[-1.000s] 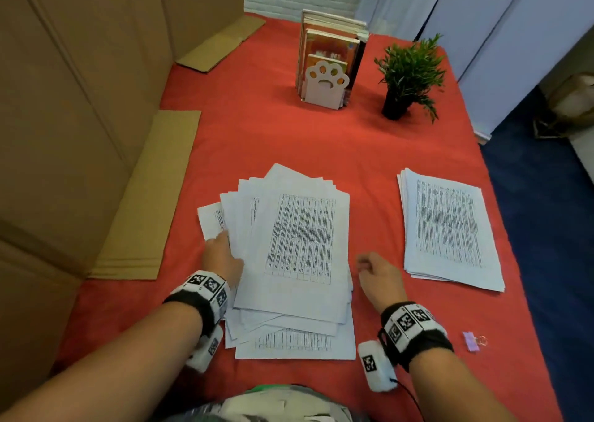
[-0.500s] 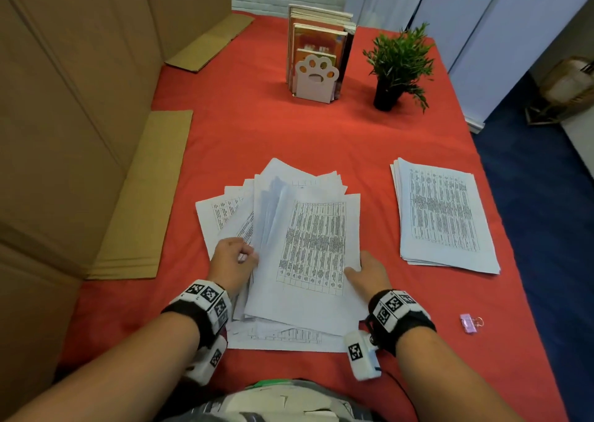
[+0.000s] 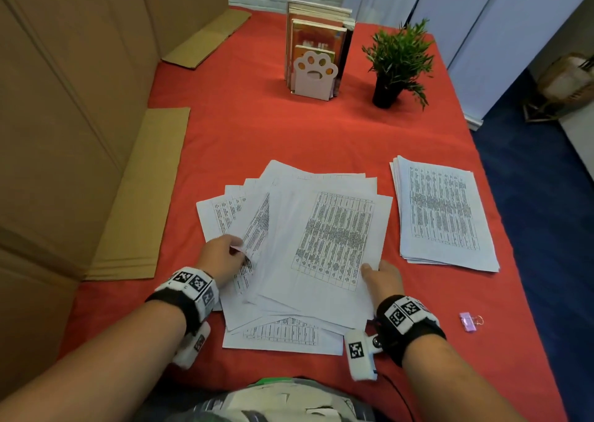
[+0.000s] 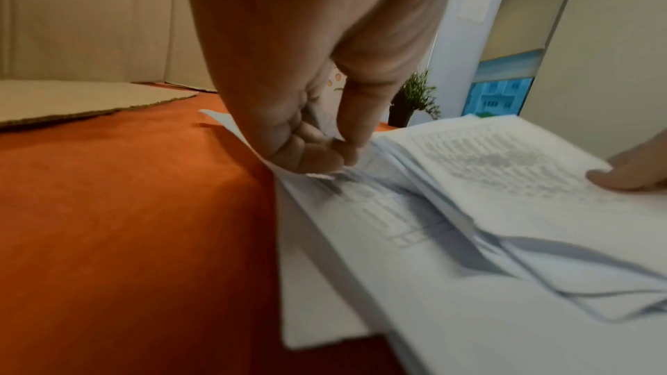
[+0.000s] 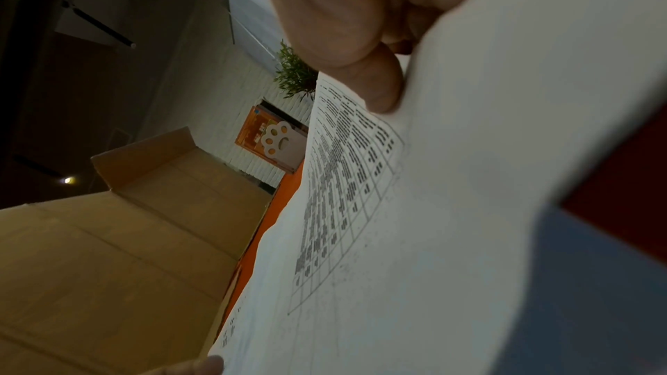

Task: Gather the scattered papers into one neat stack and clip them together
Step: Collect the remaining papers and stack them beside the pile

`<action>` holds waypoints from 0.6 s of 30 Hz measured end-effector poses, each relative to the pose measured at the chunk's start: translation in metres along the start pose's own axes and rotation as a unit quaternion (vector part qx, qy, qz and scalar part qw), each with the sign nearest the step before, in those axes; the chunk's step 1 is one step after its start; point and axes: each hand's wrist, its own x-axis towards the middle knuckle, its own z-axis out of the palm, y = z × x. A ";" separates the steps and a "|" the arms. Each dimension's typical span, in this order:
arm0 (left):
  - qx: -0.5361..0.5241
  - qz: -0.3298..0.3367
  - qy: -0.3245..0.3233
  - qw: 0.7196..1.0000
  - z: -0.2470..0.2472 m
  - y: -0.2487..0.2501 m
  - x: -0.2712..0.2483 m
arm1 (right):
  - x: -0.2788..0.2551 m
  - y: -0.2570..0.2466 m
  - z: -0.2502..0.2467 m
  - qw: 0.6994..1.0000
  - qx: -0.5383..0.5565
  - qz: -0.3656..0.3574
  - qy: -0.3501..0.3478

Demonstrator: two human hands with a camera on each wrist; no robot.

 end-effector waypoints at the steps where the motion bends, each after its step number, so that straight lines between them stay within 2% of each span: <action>1: -0.058 -0.017 -0.014 0.998 0.000 0.004 -0.007 | 0.001 0.000 -0.001 1.000 0.009 0.002 0.003; 3: -0.152 -0.071 -0.079 0.983 0.000 0.009 -0.020 | 0.005 0.002 -0.002 0.999 0.032 0.006 0.007; 6: -0.169 -0.139 -0.246 0.944 0.000 0.008 -0.039 | 0.007 -0.001 -0.006 0.999 0.036 -0.004 0.015; 8: -0.159 -0.156 -0.268 0.937 0.000 0.002 -0.039 | 0.005 -0.006 -0.010 0.999 0.029 -0.016 0.005; 9: -0.151 -0.153 -0.228 0.950 -0.002 -0.001 -0.035 | 0.004 -0.007 -0.012 1.000 0.012 -0.023 -0.005; 11: -0.088 -0.111 -0.071 0.987 -0.010 -0.014 -0.015 | 0.003 -0.007 -0.014 0.999 -0.016 -0.035 -0.026; 12: -0.041 -0.088 0.006 0.995 -0.016 -0.021 -0.006 | 0.002 -0.008 -0.014 0.999 -0.016 -0.040 -0.033; 13: -0.004 -0.082 0.056 0.995 -0.020 -0.027 0.002 | 0.000 -0.009 -0.013 0.998 -0.014 -0.045 -0.036; 14: 0.012 -0.087 0.078 0.993 -0.023 -0.031 0.007 | -0.001 -0.010 -0.012 0.998 -0.008 -0.051 -0.035; 16: 0.018 -0.085 0.082 0.993 -0.020 -0.033 0.013 | -0.003 -0.015 -0.009 0.997 -0.010 -0.070 -0.034; 18: 0.024 -0.027 0.099 0.994 -0.013 -0.026 0.014 | -0.004 -0.020 -0.004 0.993 -0.047 -0.098 -0.044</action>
